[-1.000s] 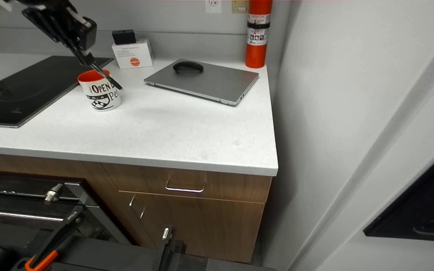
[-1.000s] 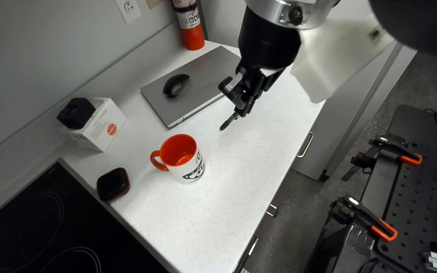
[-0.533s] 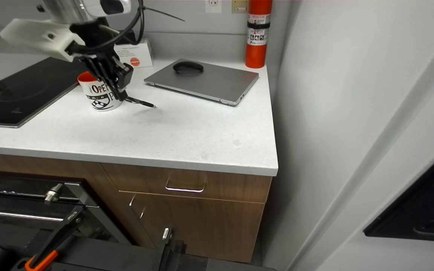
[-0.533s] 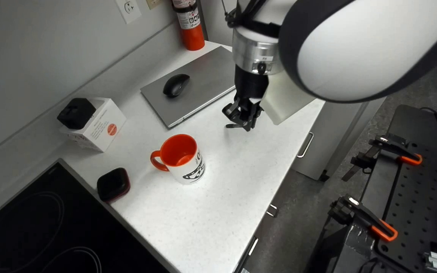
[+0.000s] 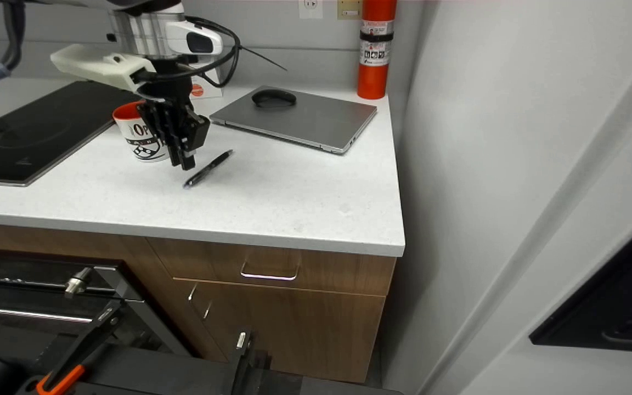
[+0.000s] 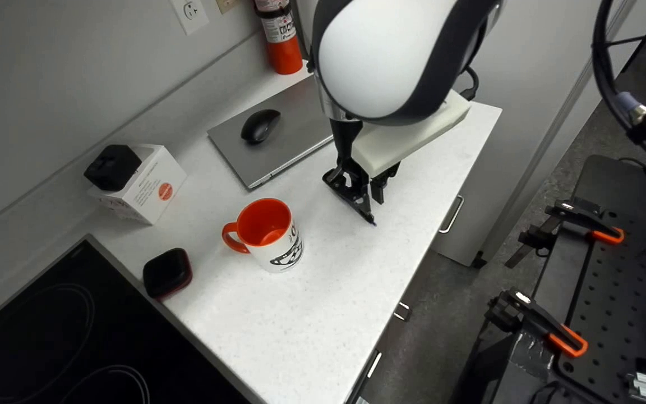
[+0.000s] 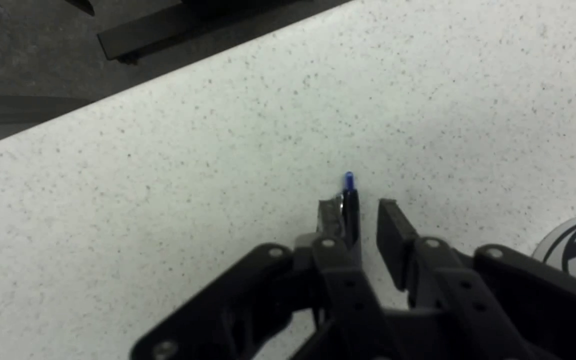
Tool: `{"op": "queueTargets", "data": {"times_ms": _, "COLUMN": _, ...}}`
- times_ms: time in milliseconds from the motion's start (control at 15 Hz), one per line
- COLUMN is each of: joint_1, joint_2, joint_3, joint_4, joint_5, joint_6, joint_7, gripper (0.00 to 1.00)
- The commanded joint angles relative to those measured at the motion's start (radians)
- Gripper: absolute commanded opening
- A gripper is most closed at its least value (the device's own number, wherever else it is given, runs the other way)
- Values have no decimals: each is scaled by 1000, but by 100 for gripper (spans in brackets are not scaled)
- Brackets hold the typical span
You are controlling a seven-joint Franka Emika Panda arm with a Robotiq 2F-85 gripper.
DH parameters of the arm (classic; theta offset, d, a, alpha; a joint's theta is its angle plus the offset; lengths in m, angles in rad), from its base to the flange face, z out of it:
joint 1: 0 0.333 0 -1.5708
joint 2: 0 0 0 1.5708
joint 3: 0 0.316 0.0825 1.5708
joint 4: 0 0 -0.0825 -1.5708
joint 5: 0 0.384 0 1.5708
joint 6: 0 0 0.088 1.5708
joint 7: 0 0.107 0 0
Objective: Remove the pen from the mug and put it on the counter
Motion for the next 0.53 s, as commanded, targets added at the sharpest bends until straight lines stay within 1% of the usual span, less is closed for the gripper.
{"op": "queueTargets", "data": {"times_ms": 0, "joint_1": 16, "joint_2": 23, "joint_3": -35, "joint_4": 74, "joint_5": 44, "joint_6": -78, "joint_7": -32, "gripper": 58}}
{"op": "queueTargets", "data": {"times_ms": 267, "joint_1": 10, "joint_2": 9, "joint_3": -47, "joint_4": 87, "joint_5": 70, "joint_6": -78, "joint_7": -56, "gripper": 89}}
{"op": "queueTargets", "data": {"times_ms": 333, "joint_1": 8, "joint_2": 6, "joint_3": -48, "joint_4": 87, "joint_5": 78, "joint_6": -72, "joint_7": -69, "gripper": 95}}
{"op": "queueTargets", "data": {"times_ms": 400, "joint_1": 6, "joint_2": 4, "joint_3": -49, "joint_4": 89, "joint_5": 87, "joint_6": -70, "joint_7": -81, "gripper": 100}}
{"op": "queueTargets", "data": {"times_ms": 467, "joint_1": 5, "joint_2": 3, "joint_3": -50, "joint_4": 91, "joint_5": 95, "joint_6": -70, "joint_7": -96, "gripper": 100}}
